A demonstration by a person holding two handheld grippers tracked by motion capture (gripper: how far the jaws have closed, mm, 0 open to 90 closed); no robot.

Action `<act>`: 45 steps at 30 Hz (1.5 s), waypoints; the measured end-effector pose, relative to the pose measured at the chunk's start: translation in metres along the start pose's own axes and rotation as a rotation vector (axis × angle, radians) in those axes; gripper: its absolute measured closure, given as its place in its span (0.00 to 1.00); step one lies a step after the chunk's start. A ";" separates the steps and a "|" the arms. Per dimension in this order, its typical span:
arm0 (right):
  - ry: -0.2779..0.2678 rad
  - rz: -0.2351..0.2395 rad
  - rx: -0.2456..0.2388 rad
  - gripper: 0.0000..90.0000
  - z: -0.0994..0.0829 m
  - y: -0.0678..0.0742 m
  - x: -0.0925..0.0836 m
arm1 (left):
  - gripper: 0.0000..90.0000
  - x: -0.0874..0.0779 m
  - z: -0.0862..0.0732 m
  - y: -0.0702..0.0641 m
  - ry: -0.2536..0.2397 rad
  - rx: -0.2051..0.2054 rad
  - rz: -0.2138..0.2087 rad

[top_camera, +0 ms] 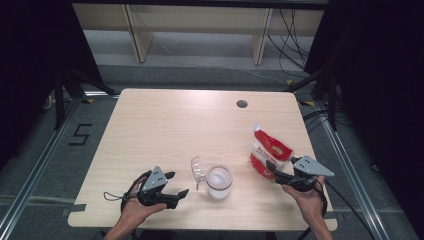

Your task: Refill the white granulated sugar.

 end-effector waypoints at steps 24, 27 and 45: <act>0.067 -0.064 0.019 0.30 -0.001 0.018 -0.034 | 0.25 -0.002 0.001 0.000 0.003 0.004 0.014; 0.082 -0.054 0.013 0.28 -0.003 0.022 -0.036 | 0.25 -0.002 0.001 -0.001 -0.002 -0.005 0.010; 0.124 -0.023 0.022 0.27 -0.010 0.033 -0.044 | 0.25 -0.001 0.002 0.002 -0.010 -0.024 0.006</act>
Point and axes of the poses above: each handheld gripper's, and its own axes: x roughly forward along the jaws, z roughly out of its top, y roughly to its left, the point moved 1 cm from there along x, roughly forward along the jaws, and after that the axes turned 7 degrees about -y, right-handed, at the moved point
